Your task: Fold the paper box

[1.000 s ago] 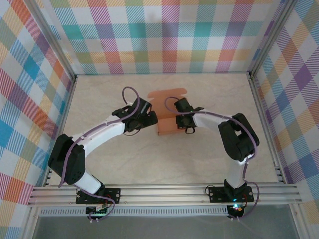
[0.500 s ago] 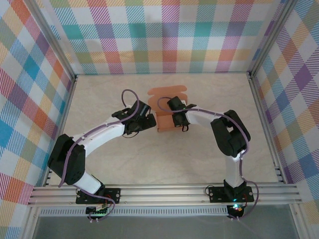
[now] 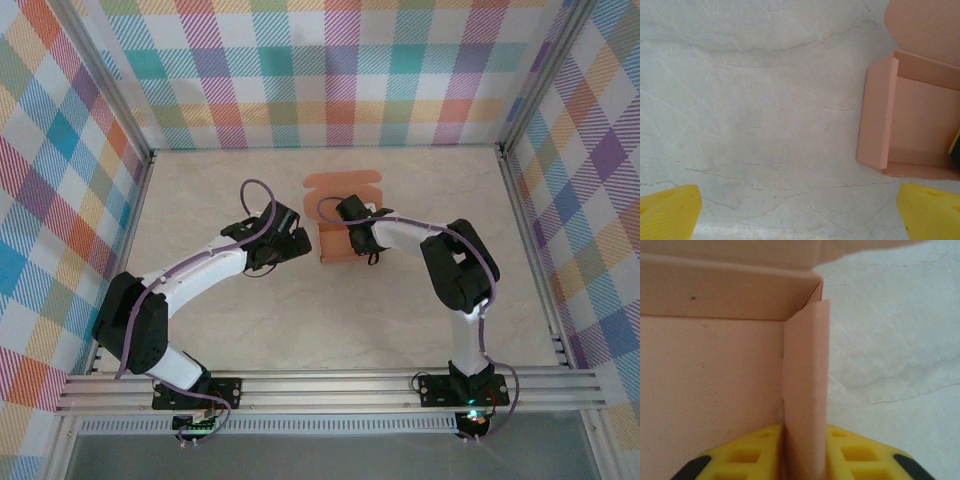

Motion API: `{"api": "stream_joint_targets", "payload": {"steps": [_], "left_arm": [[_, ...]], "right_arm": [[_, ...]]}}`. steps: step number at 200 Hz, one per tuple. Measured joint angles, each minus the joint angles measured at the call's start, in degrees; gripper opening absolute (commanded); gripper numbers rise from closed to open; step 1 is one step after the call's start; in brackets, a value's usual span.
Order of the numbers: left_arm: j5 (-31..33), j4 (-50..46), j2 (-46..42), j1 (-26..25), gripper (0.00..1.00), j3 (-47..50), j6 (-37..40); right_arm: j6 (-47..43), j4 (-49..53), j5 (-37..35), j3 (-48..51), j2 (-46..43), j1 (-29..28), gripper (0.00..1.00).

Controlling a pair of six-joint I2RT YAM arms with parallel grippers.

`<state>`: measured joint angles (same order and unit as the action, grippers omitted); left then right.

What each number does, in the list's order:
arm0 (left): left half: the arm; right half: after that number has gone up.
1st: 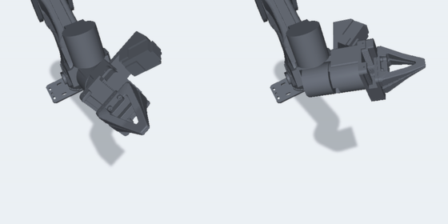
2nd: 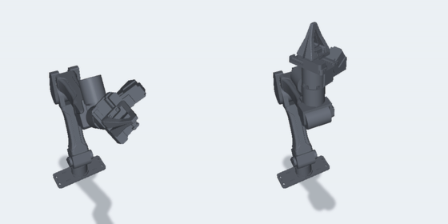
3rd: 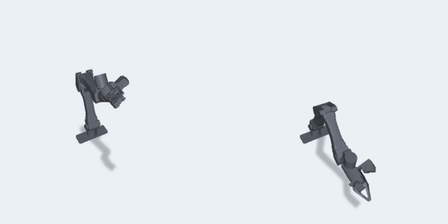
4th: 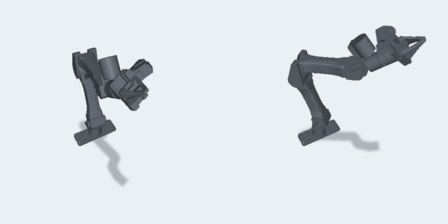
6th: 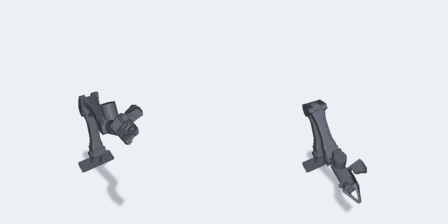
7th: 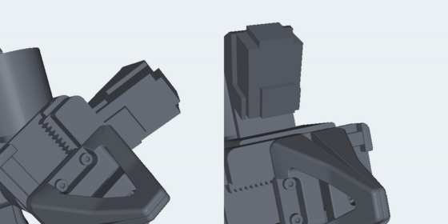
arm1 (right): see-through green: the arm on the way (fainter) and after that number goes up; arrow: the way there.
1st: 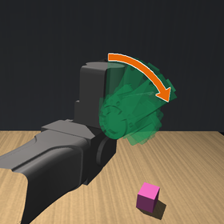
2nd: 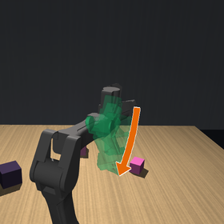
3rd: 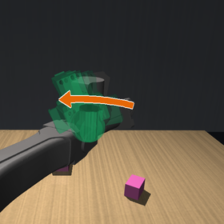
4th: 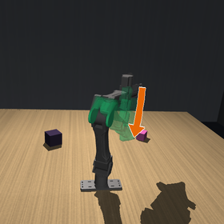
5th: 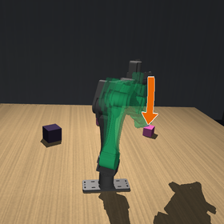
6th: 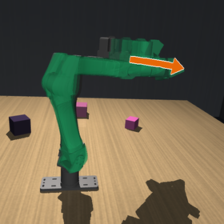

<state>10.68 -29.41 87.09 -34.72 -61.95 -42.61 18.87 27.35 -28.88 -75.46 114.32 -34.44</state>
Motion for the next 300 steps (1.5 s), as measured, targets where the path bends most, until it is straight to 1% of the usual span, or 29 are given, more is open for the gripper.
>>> {"api": "stream_joint_targets", "payload": {"steps": [47,81,151,178,206,228,251,300], "left_arm": [[0.83,0.0,-1.07,0.04,1.0,0.44,0.02],[0.96,0.02,-1.07,0.04,1.0,0.44,0.02],[0.96,1.09,-1.01,0.04,1.0,0.44,0.26],[0.92,1.11,-0.79,0.04,1.0,0.44,0.28],[0.79,1.18,-0.04,0.04,1.0,0.44,0.28],[0.76,1.16,0.24,0.04,1.0,0.44,0.31],[0.76,1.33,0.28,0.04,1.0,0.44,0.44],[0.31,2.36,0.55,0.04,1.0,0.44,0.48]], "right_arm": [[-0.35,1.01,1.75,0.04,-4.92,0.35,0.42],[-0.35,1.03,2.43,0.04,-5.29,0.59,0.49],[-0.26,0.68,8.13,1.4,-5.44,3.37,0.49],[-0.11,0.57,10.54,2.45,-7.34,4.28,0.49],[0.33,-0.66,12.81,2.62,-8.9,5.55,0.46],[0.61,-1.31,14.95,2.67,-8.9,6.43,0.42],[1.22,-1.64,16.72,2.73,-8.9,7.45,0.4],[1.2,-2.03,17.73,2.73,-7.72,8.07,0.22]]}}
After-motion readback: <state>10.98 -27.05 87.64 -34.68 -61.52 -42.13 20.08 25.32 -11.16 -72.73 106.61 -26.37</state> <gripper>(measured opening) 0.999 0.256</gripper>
